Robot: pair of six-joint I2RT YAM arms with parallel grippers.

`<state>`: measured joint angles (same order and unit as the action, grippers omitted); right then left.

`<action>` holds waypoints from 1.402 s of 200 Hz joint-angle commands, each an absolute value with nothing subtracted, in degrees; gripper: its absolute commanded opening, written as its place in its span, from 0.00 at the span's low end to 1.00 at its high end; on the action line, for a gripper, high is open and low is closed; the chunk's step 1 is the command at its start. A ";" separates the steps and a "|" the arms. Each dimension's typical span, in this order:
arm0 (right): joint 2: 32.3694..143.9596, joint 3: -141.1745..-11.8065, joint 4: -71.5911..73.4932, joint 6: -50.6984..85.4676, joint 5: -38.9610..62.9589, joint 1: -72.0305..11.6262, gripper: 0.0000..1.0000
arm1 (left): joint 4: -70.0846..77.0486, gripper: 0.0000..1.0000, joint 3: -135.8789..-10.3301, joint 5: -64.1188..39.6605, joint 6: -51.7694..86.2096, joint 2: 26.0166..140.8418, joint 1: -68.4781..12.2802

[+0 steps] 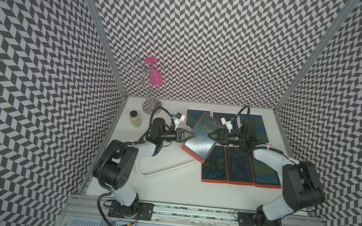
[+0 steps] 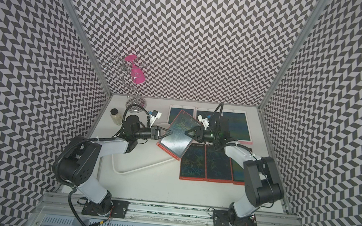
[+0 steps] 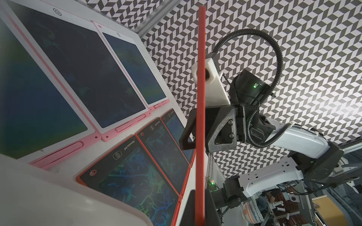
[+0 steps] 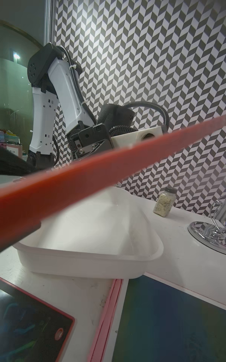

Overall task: Take out the writing tablet from the storage box
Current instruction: Adjust the writing tablet, then adjust the storage box at the center of the board.

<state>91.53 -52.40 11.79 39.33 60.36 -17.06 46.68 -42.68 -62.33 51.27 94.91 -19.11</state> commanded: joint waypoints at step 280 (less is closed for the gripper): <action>88.42 -38.07 9.66 38.87 40.27 -29.64 0.58 | 25.03 0.00 -37.19 -55.12 55.47 69.19 1.56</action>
<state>88.14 -36.42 3.68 37.54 40.84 -28.38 24.25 -37.60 -53.65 54.22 70.89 -0.10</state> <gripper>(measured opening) 0.569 0.056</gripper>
